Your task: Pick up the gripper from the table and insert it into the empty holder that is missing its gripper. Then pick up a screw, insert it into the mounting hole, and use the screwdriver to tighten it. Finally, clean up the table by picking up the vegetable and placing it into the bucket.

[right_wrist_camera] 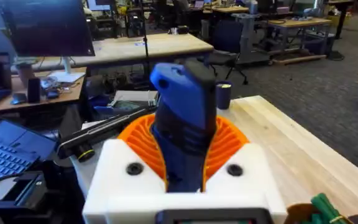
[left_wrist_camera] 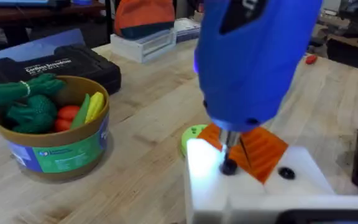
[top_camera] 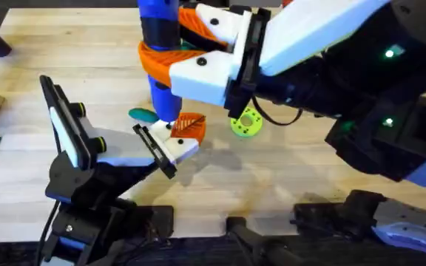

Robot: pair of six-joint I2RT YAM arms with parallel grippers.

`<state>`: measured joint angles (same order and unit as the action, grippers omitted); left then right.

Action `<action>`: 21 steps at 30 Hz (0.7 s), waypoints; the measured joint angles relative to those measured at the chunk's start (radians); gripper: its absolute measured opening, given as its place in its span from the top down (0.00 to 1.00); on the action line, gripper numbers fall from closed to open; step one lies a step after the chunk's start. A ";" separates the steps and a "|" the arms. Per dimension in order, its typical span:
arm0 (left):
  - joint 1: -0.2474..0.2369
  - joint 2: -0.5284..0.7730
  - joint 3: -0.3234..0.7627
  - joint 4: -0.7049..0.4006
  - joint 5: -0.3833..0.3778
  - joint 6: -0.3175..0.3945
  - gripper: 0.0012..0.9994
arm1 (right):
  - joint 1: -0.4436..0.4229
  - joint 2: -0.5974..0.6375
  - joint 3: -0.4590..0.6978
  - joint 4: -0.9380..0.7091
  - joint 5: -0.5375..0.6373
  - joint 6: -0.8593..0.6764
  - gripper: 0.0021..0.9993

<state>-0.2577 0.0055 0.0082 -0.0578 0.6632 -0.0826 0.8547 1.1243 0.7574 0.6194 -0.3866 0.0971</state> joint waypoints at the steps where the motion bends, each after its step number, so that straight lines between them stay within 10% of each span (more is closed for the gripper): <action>1: 0.000 0.000 0.000 0.000 0.000 0.000 1.00 | 0.000 0.000 0.000 0.001 0.000 0.000 0.79; 21: 0.000 0.000 0.000 0.000 0.000 0.000 1.00 | 0.010 0.000 0.000 0.053 -0.004 0.018 0.79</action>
<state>-0.2577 0.0055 0.0082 -0.0578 0.6628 -0.0826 0.8642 1.1240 0.7574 0.6724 -0.3907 0.1151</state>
